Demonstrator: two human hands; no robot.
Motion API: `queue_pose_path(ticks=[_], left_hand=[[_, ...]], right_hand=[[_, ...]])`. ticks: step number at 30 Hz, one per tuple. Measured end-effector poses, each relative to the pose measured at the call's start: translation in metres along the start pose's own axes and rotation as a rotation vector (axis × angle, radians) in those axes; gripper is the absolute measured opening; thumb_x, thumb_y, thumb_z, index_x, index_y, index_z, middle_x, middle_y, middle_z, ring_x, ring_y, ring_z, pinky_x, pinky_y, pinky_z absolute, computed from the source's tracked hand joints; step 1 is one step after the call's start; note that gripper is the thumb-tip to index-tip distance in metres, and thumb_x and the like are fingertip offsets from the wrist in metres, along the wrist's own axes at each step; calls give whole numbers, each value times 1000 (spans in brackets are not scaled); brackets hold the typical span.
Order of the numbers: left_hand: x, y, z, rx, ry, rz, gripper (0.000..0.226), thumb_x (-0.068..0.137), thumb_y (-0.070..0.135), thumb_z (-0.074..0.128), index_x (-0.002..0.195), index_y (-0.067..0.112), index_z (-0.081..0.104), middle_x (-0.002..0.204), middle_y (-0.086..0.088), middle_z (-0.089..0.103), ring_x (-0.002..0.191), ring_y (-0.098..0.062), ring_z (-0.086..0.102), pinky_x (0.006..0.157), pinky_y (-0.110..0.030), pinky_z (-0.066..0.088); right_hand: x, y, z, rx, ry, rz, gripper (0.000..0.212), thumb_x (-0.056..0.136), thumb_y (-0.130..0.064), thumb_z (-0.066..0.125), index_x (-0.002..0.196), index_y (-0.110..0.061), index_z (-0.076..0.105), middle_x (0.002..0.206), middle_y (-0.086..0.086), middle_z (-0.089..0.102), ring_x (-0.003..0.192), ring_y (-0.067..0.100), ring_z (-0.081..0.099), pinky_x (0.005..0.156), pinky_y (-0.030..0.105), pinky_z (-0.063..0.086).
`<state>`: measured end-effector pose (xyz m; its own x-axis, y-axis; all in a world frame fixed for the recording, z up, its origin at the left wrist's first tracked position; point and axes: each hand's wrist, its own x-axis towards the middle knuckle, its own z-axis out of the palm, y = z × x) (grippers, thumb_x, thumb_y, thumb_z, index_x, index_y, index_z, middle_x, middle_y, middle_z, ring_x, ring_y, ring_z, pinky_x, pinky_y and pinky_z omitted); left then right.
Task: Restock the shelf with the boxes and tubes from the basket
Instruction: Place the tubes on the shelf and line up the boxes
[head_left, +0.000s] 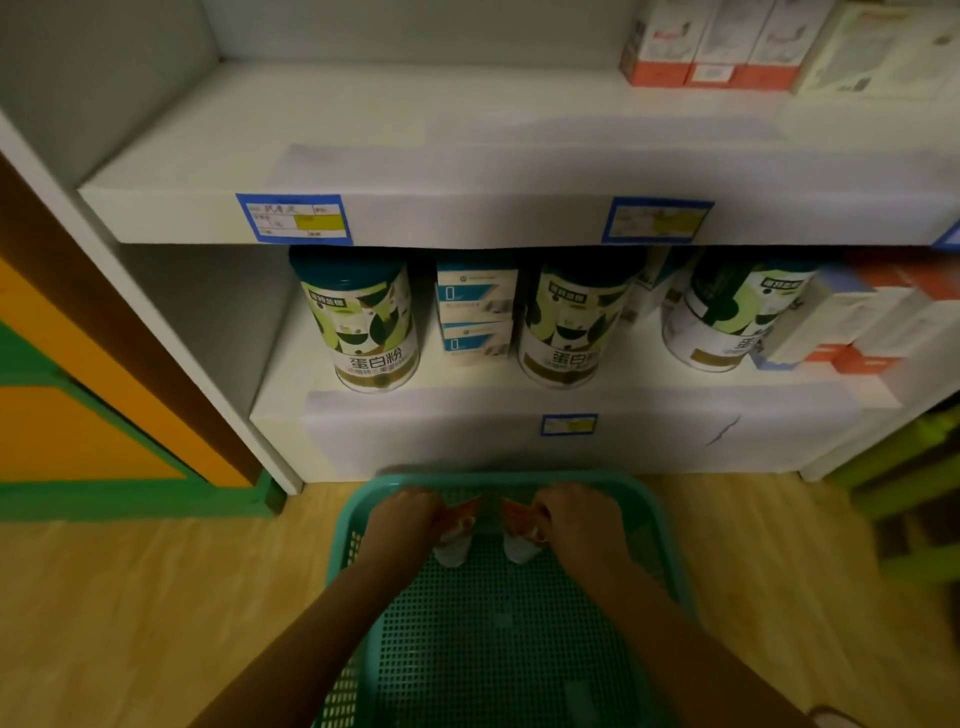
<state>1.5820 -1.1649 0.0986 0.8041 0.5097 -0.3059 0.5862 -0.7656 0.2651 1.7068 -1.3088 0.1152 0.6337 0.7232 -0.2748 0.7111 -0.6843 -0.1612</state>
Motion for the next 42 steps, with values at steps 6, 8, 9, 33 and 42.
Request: queue_pose_path(ticks=[6,8,9,33,42], left_hand=[[-4,7,-22,48,-19,10,40,88,47,50,60,19,56,60,4,45,63,-14,48,60,-25,31],[-8,12,-42,56,21,53,36,85,46,54,80,14,71,74,2,56,71,-17,52,56,-26,31],[-12,14,-55,43,40,72,34,85,44,55,87,15,73,79,2,59,75,-17,54,57,-22,32],[-164,181,-469,-65,558,595,13,77,31,69,78,21,77,69,13,72,78,4,65,57,-12,50],[-161,263,-544,-58,777,643,24,81,21,67,102,8,72,88,3,69,61,0,57,57,-5,45]], right_hand=[[-8,9,-21,35,-41,-35,27,89,-27,50,103,-15,68,107,6,67,85,18,56,62,25,34],[-13,16,-39,50,-24,-55,27,91,-30,48,102,-16,68,107,6,66,88,18,58,69,25,43],[-17,20,-49,59,-13,-66,26,92,-32,48,101,-17,67,107,5,66,92,19,60,75,26,45],[-172,48,-488,0,607,-193,16,82,-34,65,92,-26,75,87,-5,75,62,-2,56,64,15,45],[-194,65,-576,-8,722,-141,22,82,-24,67,102,-16,72,98,2,73,64,-3,53,59,7,36]])
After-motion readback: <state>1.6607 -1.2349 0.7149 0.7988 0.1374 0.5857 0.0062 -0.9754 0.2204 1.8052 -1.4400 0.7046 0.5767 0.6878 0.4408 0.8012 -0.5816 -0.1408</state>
